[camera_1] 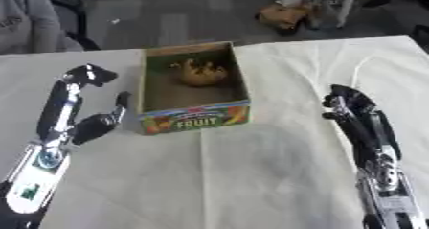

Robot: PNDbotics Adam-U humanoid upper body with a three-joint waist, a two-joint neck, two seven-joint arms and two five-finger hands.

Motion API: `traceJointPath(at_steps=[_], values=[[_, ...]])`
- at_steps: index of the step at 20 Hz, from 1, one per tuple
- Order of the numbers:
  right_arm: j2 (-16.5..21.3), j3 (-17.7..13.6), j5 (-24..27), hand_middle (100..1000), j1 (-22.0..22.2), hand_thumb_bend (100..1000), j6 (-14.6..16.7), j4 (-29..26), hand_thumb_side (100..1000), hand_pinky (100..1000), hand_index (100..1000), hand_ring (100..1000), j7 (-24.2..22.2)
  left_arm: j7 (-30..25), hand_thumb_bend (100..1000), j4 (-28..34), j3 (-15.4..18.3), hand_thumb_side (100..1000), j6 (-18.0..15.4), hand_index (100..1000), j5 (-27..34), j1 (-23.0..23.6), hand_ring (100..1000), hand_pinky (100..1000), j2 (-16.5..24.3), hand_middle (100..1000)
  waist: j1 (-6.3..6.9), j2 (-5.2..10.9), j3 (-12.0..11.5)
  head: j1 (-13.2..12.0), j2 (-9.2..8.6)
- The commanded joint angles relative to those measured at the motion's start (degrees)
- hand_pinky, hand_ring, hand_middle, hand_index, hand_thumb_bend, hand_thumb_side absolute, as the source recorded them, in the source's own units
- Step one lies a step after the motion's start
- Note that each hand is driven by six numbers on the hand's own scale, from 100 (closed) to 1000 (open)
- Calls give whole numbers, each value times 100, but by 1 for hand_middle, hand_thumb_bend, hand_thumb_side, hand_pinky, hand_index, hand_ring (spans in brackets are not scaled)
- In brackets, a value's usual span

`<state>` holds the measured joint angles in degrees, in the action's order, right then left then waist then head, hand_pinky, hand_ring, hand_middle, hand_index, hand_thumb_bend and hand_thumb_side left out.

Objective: Pick up objects on the table and place them in the box.

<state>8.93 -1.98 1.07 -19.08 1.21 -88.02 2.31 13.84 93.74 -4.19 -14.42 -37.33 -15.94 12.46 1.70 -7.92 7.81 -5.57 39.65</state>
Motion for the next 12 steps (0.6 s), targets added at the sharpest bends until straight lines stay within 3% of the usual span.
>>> traceJointPath(at_steps=[1,12], values=[[113,-29,-27,617,-39,100,1,-118,551,644,781,719,19,-77,229,390,31,429,141,694,342,117,626,599,-71,574,-12,84,-3,-67,77],[106,-42,-18,617,-6,100,-3,-137,553,644,781,719,36,-506,202,546,241,490,438,685,1565,365,612,587,-89,561,-10,102,-41,-160,202]])
